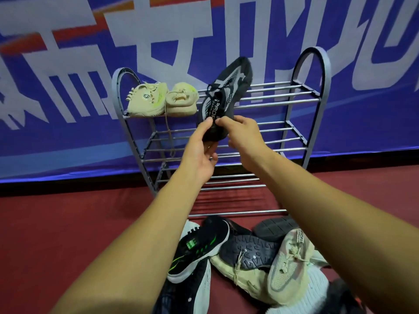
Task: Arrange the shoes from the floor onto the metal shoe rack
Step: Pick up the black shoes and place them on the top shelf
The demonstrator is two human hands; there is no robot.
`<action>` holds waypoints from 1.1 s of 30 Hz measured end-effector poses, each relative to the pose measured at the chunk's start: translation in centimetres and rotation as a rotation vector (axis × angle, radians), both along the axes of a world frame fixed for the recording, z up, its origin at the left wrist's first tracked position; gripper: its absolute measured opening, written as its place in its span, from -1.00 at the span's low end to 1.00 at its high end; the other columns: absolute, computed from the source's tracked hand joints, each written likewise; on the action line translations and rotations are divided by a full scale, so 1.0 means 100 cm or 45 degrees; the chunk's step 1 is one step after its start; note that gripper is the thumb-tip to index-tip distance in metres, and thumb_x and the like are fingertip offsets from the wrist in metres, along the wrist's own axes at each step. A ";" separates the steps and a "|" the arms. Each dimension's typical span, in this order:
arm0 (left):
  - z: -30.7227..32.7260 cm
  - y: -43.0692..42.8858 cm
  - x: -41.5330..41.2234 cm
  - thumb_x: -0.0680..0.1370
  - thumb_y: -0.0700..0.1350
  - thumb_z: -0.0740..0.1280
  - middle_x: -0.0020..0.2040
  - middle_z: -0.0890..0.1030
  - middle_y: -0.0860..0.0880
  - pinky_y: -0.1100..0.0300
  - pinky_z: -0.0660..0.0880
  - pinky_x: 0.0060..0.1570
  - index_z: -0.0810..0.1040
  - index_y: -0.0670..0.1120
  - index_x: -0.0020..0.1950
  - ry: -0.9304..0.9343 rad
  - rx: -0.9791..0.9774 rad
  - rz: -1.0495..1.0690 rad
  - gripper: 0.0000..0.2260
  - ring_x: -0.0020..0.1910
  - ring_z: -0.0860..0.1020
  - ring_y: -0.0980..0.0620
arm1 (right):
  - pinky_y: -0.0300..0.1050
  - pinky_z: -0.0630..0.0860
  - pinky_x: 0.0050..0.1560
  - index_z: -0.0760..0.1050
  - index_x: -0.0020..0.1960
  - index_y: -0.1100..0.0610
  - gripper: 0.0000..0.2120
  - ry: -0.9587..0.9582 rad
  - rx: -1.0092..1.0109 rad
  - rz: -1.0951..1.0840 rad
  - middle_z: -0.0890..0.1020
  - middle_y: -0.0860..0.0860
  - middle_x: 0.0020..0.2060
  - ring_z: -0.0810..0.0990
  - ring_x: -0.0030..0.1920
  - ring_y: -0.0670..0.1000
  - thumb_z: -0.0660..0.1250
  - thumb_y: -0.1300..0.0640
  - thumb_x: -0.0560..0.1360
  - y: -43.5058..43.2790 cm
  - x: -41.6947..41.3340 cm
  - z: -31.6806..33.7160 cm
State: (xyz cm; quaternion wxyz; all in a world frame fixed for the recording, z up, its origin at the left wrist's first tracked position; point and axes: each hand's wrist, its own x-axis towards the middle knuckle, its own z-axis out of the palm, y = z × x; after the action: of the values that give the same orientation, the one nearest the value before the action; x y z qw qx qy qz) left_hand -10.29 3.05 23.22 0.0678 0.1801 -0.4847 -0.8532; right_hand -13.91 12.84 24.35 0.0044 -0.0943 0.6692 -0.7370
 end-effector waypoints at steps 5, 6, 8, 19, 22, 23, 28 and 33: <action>-0.009 -0.012 -0.013 0.48 0.17 0.43 -0.17 0.55 0.04 0.22 0.22 -0.34 0.59 0.01 0.12 -0.048 -0.002 0.050 -0.68 -0.24 0.43 0.11 | -0.16 0.39 -0.26 0.52 0.22 0.23 -0.49 -0.152 -0.135 -0.031 0.57 0.03 -0.13 0.46 -0.28 -0.08 0.51 0.04 0.35 -0.006 -0.015 -0.002; -0.009 -0.014 -0.016 0.48 0.18 0.43 -0.17 0.55 0.04 0.23 0.22 -0.34 0.59 0.01 0.14 -0.057 -0.011 0.054 -0.66 -0.23 0.44 0.12 | -0.15 0.40 -0.26 0.52 0.21 0.24 -0.48 -0.154 -0.169 -0.039 0.57 0.06 -0.11 0.46 -0.26 -0.07 0.53 0.03 0.35 -0.007 -0.018 -0.003; -0.006 -0.016 -0.021 0.48 0.17 0.44 -0.15 0.57 0.06 0.24 0.21 -0.35 0.60 0.01 0.16 -0.046 -0.020 0.051 -0.65 -0.22 0.46 0.16 | -0.15 0.42 -0.26 0.55 0.19 0.22 -0.54 -0.154 -0.205 -0.022 0.61 0.06 -0.10 0.49 -0.21 -0.06 0.55 0.02 0.40 -0.006 -0.025 -0.004; -0.008 -0.007 -0.056 0.43 0.20 0.50 -0.13 0.61 0.10 0.27 0.25 -0.42 0.63 0.03 0.02 -0.024 0.005 0.048 -0.69 -0.29 0.44 0.16 | -0.13 0.41 -0.20 0.46 0.24 0.00 -0.57 -0.186 -0.184 0.055 0.69 0.03 0.00 0.52 -0.16 -0.02 0.53 0.02 0.45 -0.004 -0.043 -0.010; -0.008 -0.016 -0.059 0.42 0.22 0.49 -0.18 0.61 0.10 0.27 0.26 -0.38 0.63 0.02 0.03 -0.001 0.002 0.043 -0.66 -0.30 0.43 0.16 | -0.15 0.44 -0.19 0.46 0.19 0.01 -0.62 -0.182 -0.197 0.023 0.67 0.01 -0.02 0.53 -0.16 -0.05 0.53 0.02 0.46 -0.012 -0.045 -0.011; -0.008 -0.018 -0.061 0.43 0.23 0.49 -0.19 0.60 0.10 0.28 0.26 -0.38 0.64 0.02 0.05 0.009 -0.003 0.031 -0.65 -0.31 0.44 0.17 | -0.17 0.44 -0.20 0.47 0.20 0.02 -0.62 -0.177 -0.200 0.015 0.66 0.01 -0.02 0.54 -0.16 -0.05 0.53 0.02 0.45 -0.014 -0.046 -0.012; -0.011 -0.027 -0.069 0.47 0.20 0.43 -0.13 0.54 0.10 0.25 0.25 -0.40 0.61 0.03 0.05 0.042 -0.047 -0.016 -0.70 -0.35 0.45 0.16 | -0.22 0.42 -0.19 0.52 0.29 0.16 -0.52 -0.125 -0.237 -0.046 0.69 0.08 0.09 0.58 -0.12 -0.07 0.54 0.02 0.44 -0.023 -0.053 -0.011; -0.016 -0.033 -0.066 0.49 0.18 0.42 -0.07 0.62 0.09 0.25 0.34 -0.34 0.67 0.03 0.04 0.073 -0.081 -0.041 -0.73 -0.25 0.49 0.15 | -0.21 0.44 -0.14 0.52 0.31 0.16 -0.55 -0.014 -0.180 -0.046 0.68 0.06 0.11 0.61 0.00 -0.01 0.50 0.02 0.49 -0.025 -0.059 -0.016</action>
State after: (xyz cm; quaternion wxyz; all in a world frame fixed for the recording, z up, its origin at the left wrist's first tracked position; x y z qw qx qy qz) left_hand -16.87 -0.22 21.63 0.0736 0.1457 -0.5123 -0.8432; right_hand -19.81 10.31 22.75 -0.0121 -0.0784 0.6171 -0.7829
